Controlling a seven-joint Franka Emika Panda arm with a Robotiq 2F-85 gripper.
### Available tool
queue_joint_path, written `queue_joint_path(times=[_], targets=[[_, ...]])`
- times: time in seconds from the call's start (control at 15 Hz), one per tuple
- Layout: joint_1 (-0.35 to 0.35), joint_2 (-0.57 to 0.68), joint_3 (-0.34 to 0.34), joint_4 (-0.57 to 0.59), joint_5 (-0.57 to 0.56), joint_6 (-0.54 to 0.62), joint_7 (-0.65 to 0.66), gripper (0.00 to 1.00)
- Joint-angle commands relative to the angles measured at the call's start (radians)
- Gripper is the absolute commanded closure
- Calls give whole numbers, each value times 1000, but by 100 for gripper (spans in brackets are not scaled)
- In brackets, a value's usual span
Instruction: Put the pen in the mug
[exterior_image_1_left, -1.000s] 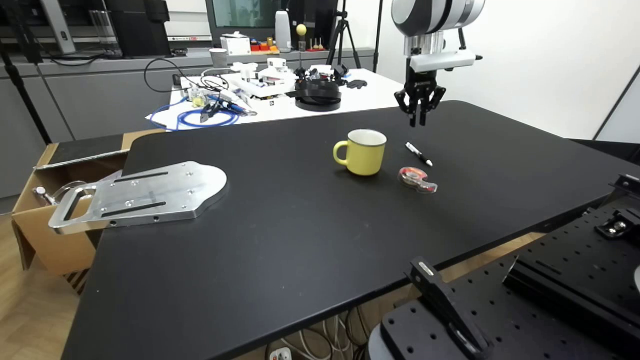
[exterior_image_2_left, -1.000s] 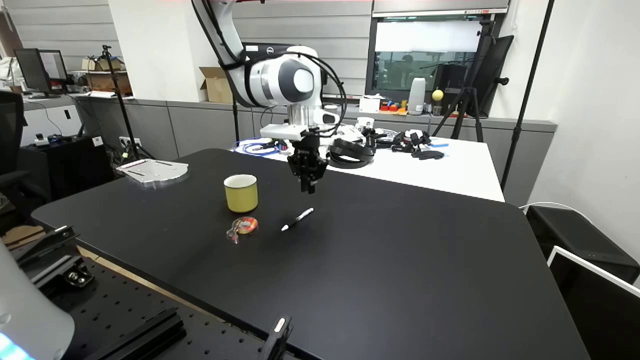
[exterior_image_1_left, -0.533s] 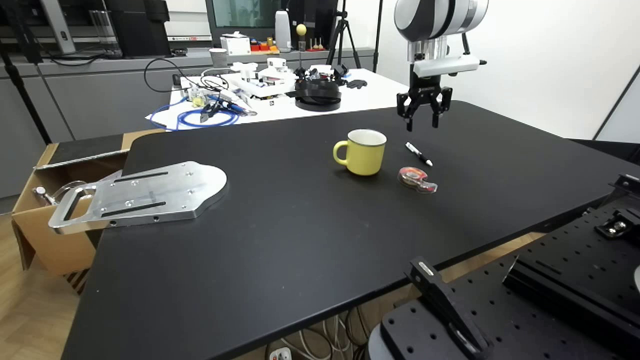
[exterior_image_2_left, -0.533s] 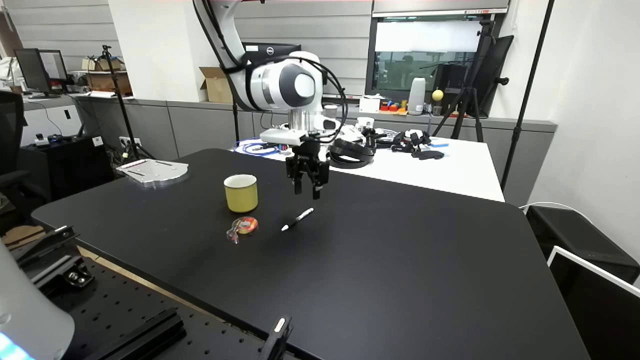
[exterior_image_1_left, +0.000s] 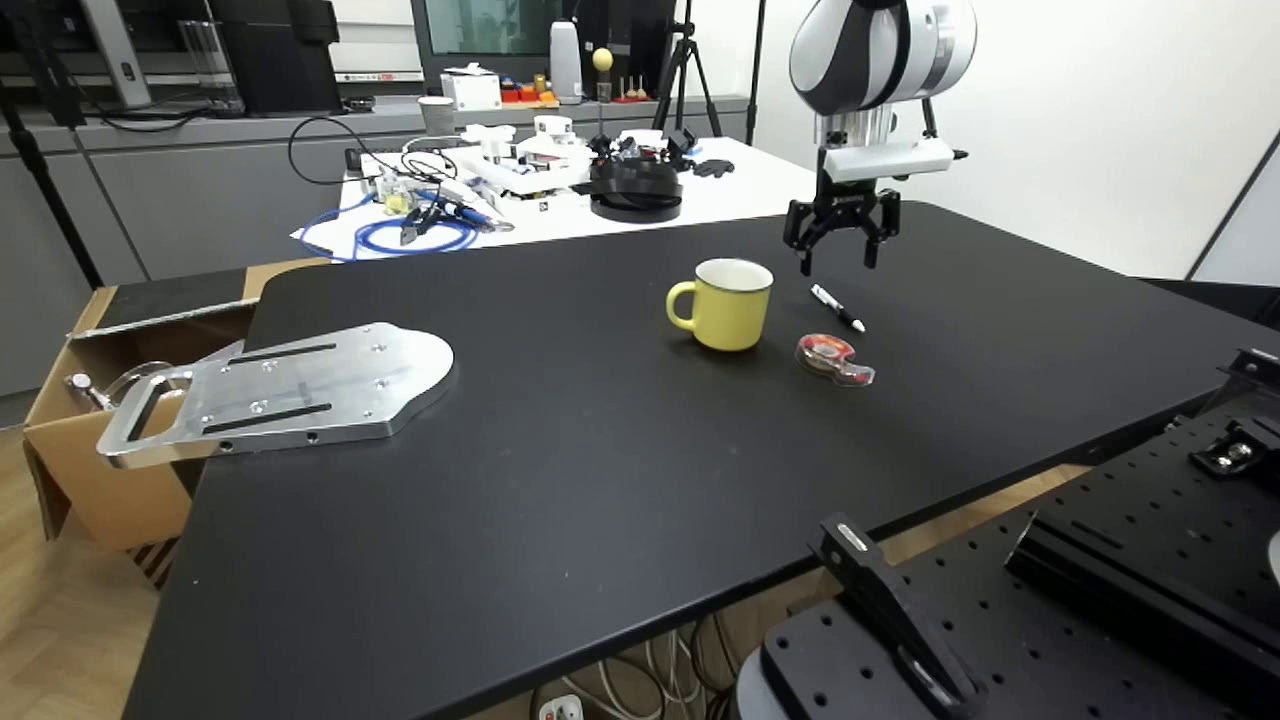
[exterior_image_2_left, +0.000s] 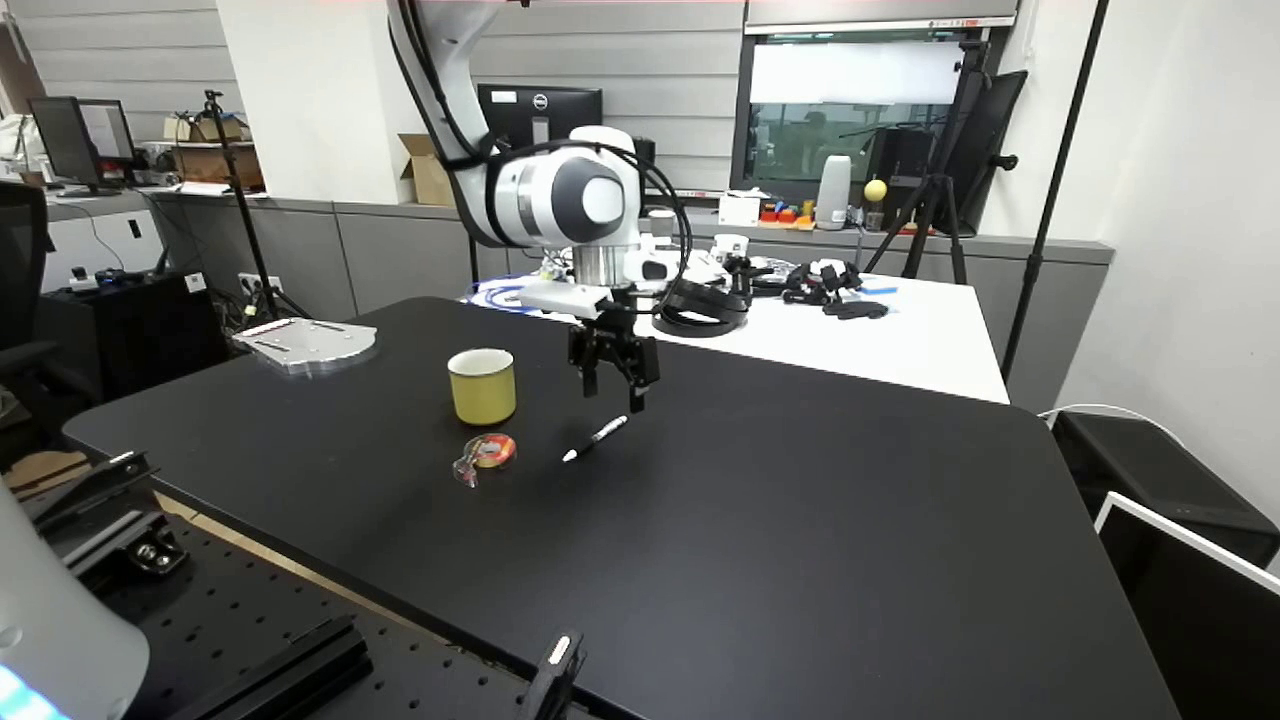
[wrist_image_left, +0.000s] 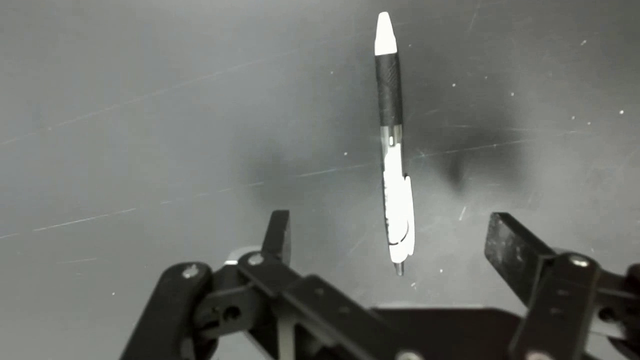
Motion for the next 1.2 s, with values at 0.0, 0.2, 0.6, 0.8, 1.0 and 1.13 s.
queue_joint_path(times=[0.0, 0.2, 0.6, 0.8, 1.0, 1.13], targets=[[-11, 14, 16, -16, 22, 49, 1, 0], [-7, 28, 12, -20, 21, 77, 2, 33], [-9, 42, 14, -23, 31, 103, -4, 75], [-12, 45, 16, -22, 36, 106, -7, 97], [-21, 45, 22, -18, 46, 98, -12, 63], [-26, 48, 26, -14, 55, 87, -18, 59]])
